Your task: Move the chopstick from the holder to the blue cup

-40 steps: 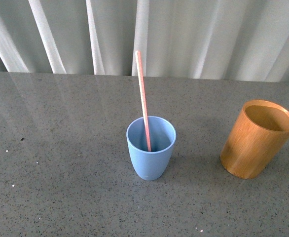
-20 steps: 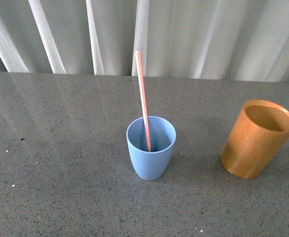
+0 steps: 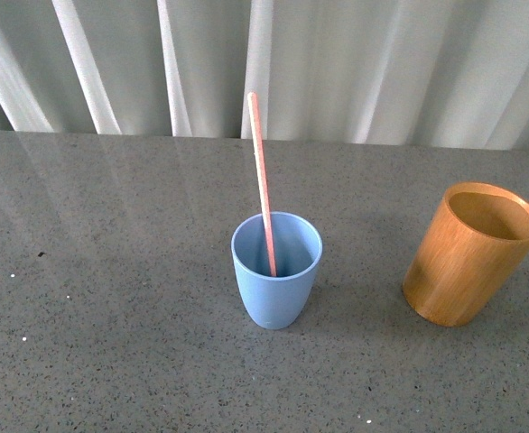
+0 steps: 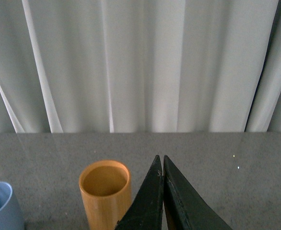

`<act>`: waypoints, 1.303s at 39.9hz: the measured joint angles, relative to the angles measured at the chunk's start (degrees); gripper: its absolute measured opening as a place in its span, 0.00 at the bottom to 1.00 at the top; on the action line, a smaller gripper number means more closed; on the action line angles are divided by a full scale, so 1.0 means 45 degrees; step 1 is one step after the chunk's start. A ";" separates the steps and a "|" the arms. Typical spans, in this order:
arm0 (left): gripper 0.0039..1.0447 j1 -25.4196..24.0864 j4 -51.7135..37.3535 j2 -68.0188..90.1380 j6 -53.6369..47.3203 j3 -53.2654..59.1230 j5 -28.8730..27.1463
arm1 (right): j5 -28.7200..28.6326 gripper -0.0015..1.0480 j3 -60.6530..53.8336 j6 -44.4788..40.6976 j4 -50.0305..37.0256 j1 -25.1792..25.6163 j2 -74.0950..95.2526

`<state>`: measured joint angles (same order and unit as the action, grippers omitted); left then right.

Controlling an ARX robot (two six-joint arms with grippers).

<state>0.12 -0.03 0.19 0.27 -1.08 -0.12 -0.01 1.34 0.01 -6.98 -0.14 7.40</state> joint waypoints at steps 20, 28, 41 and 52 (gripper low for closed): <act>0.94 0.0000 0.0000 -0.0015 0.0000 0.0005 0.0000 | 0.0019 0.38 -0.0005 0.0000 0.1530 0.0005 -0.1588; 0.94 0.0000 0.0000 -0.0015 0.0000 0.0000 0.0000 | 0.0019 0.70 -0.0005 0.0000 0.1530 0.0005 -0.1588; 0.94 0.0000 0.0000 -0.0015 0.0000 0.0005 0.0000 | 0.0019 0.90 -0.0005 0.0005 0.1530 0.0005 -0.1588; 0.94 0.0000 0.0000 -0.0015 0.0000 0.0000 0.0000 | 0.0019 0.90 -0.0005 0.0005 0.1530 0.0000 -0.1588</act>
<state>0.12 -0.03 0.12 0.27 -1.08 -0.12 0.08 1.32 0.03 -0.10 -0.14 0.25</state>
